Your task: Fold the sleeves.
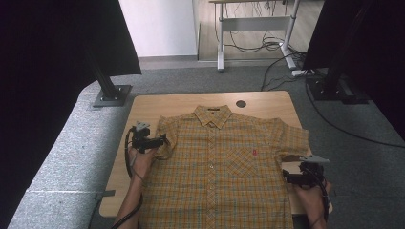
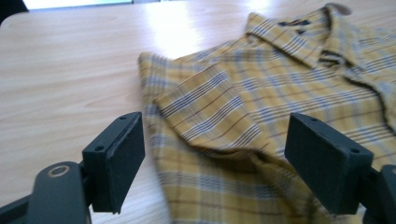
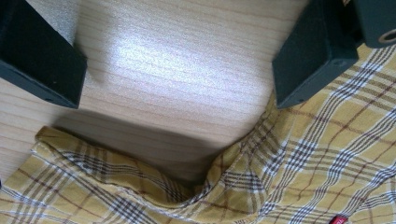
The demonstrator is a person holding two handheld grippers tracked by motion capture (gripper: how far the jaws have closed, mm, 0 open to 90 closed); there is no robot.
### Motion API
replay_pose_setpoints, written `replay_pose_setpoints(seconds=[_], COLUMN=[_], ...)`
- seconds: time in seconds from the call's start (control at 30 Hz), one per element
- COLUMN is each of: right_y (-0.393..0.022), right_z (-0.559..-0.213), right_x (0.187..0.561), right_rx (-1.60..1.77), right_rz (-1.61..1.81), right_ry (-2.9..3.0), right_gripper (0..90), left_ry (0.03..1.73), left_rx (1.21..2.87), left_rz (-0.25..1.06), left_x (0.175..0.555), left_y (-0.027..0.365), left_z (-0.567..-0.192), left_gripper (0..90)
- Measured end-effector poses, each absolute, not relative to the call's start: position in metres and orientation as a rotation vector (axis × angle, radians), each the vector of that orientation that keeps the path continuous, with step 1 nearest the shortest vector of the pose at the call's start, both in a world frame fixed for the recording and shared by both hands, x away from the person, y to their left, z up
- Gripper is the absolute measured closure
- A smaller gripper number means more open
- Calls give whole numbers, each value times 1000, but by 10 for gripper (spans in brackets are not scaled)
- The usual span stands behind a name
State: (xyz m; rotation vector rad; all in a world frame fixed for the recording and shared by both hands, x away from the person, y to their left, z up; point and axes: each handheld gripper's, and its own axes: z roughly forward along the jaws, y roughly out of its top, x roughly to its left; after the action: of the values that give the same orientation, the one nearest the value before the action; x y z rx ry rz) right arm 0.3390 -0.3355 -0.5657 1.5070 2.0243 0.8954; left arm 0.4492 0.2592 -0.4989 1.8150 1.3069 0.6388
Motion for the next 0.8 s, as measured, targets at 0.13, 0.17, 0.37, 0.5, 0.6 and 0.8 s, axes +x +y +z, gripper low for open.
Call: replay_pose_setpoints(seconds=[0.13, 0.17, 0.37, 0.5, 0.6, 0.8], right_y=[-336, -336, -335, -335, -335, -335], right_z=[-566, -566, -566, -566, -566, -566], right_x=[339, 339, 339, 339, 339, 339], right_rx=[1507, 1507, 1506, 1504, 1503, 1499], right_rz=[895, 895, 896, 896, 897, 899], right_ry=[2025, 2025, 2025, 2027, 2028, 2031], right_gripper=[24, 24, 24, 24, 24, 24], left_ry=[1348, 1348, 1387, 1389, 1374, 1298], left_rx=[1835, 1835, 1878, 1925, 1958, 2019], left_rz=[643, 643, 634, 643, 668, 750], left_x=[449, 449, 450, 453, 456, 456], left_y=[267, 267, 268, 259, 249, 223], left_z=[-509, -509, -528, -539, -542, -538], left_gripper=[174, 168, 157, 158, 165, 171])
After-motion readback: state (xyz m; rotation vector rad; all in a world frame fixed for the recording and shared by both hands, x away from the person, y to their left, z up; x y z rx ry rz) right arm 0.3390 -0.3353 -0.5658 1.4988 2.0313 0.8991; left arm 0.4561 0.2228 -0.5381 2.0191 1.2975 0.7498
